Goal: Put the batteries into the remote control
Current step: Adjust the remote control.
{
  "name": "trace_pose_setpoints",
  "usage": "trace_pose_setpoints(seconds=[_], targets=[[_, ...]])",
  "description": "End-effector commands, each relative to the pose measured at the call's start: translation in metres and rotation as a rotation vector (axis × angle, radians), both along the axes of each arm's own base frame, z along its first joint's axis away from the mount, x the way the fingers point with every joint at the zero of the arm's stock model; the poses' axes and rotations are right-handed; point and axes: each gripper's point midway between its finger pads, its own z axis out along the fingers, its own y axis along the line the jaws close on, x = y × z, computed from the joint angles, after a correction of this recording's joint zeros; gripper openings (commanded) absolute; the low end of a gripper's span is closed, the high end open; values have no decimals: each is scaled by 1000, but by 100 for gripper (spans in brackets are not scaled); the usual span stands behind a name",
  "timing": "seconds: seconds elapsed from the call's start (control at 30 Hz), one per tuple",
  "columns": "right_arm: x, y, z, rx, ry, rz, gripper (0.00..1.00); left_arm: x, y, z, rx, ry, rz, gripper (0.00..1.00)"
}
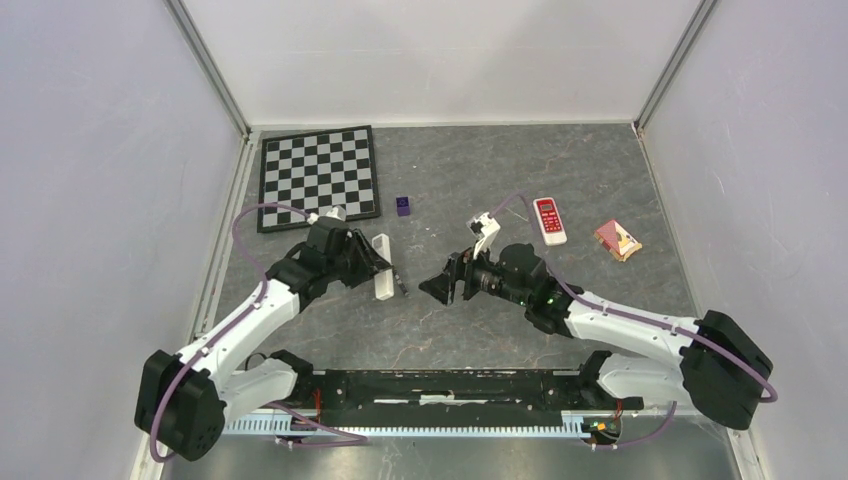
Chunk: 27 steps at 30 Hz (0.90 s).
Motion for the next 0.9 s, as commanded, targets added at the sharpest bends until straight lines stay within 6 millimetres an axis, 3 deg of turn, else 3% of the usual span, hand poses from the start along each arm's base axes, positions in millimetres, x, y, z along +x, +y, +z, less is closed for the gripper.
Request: trace_pose_setpoints(seconds=[0.0,0.33,0.57,0.73,0.87], targets=[[6,20,39,121,-18,-80,89,9,-38,31,-198,-36,-22,5],[-4,55,21,36,5,-155,83,0,-46,39,-275,-52,66,4],[2,68,6,-12,64,-198,75,-5,-38,41,-243,-88,61,5],[-5,84,-5,-21,138,-147,66,-6,-41,49,-260,-121,32,6],[-7,87,-13,-17,188,-145,52,-7,-41,53,-265,-138,14,6]])
